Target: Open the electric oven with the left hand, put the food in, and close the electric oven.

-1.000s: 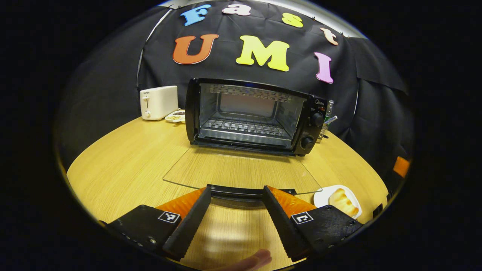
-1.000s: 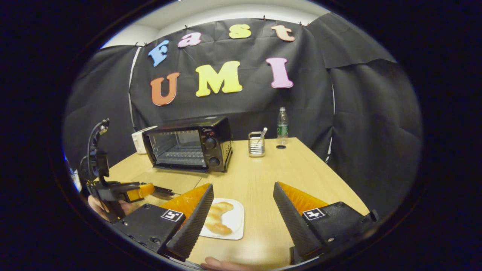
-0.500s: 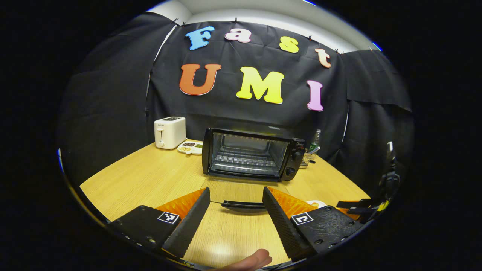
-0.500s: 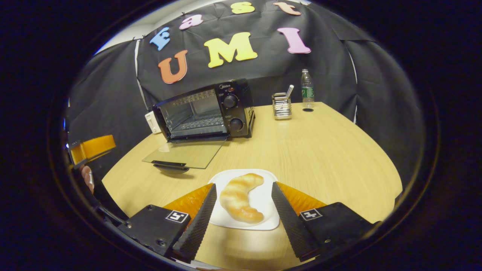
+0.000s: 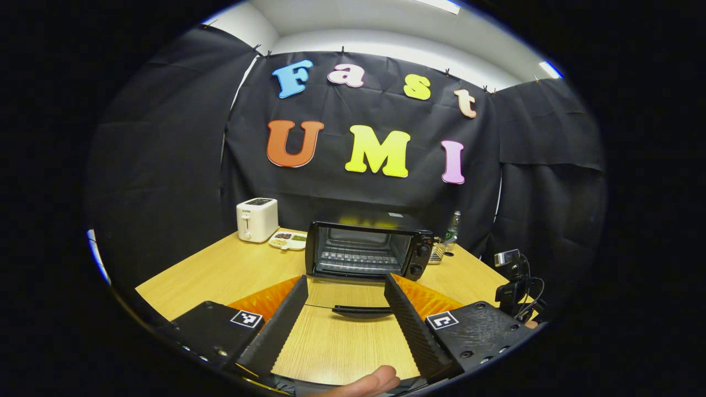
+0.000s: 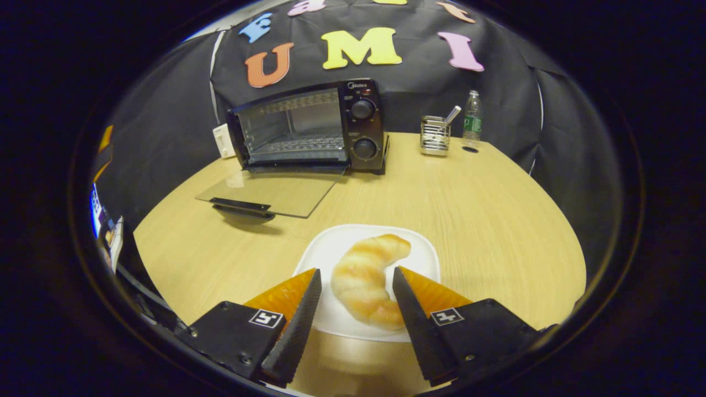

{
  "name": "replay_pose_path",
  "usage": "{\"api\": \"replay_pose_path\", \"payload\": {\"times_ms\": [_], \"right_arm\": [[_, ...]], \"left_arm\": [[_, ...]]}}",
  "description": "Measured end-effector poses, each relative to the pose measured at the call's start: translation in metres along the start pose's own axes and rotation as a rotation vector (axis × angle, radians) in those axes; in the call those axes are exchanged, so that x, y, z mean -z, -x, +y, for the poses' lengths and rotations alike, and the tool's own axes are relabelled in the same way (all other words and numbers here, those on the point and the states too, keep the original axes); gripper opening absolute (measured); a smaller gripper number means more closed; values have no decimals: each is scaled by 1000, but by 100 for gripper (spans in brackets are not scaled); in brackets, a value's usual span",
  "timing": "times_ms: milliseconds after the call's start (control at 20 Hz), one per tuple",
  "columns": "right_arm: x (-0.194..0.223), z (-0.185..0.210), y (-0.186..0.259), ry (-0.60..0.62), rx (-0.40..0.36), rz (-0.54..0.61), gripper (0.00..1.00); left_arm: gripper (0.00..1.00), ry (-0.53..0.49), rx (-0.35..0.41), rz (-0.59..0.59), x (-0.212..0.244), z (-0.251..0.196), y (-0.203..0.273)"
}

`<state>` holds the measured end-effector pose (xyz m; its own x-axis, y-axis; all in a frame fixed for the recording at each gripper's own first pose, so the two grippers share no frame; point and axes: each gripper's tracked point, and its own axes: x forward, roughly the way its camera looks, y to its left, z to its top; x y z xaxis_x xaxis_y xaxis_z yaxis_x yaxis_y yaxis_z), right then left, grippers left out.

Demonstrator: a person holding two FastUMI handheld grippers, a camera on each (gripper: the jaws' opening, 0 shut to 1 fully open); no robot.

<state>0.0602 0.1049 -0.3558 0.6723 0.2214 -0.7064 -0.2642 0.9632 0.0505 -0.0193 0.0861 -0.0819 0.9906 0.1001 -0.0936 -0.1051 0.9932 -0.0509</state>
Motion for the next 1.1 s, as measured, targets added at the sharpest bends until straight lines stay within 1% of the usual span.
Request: {"api": "replay_pose_path", "payload": {"times_ms": [50, 100, 150, 200, 250, 350, 450, 600, 750, 900, 1100], "right_arm": [[0, -2, -2, 4, 12, 7, 79], [-1, -1, -2, 2, 8, 11, 78], [-1, 0, -3, 0, 3, 12, 71], [-1, 1, -2, -4, 0, 11, 69], [-1, 2, -2, -8, -4, 13, 62], [-1, 4, -1, -15, -11, 17, 58], [-6, 4, 3, -50, -15, 10, 55], [-33, 12, 14, -106, -26, -50, 55], [-74, 24, 24, -118, -38, -138, 54], [-108, 42, 18, -132, -87, -192, 54], [-144, 71, -8, -140, -164, -216, 55]], "left_arm": [[92, -9, 5, -12, -3, -3, 3], [92, -17, 5, -18, -5, -2, 4], [92, -21, 4, -23, -7, -1, 5], [92, -24, 5, -27, -8, 0, 6], [92, -22, 7, -30, -8, 0, 7], [92, -10, 16, -30, -8, 1, 8], [92, -11, 23, -46, -11, 3, 10], [92, -23, 36, -85, -17, 3, 16], [93, -25, 42, -93, -20, 8, 19], [93, -39, 18, -101, -25, 20, 20], [93, -99, -37, -122, -38, 40, 20]]}}
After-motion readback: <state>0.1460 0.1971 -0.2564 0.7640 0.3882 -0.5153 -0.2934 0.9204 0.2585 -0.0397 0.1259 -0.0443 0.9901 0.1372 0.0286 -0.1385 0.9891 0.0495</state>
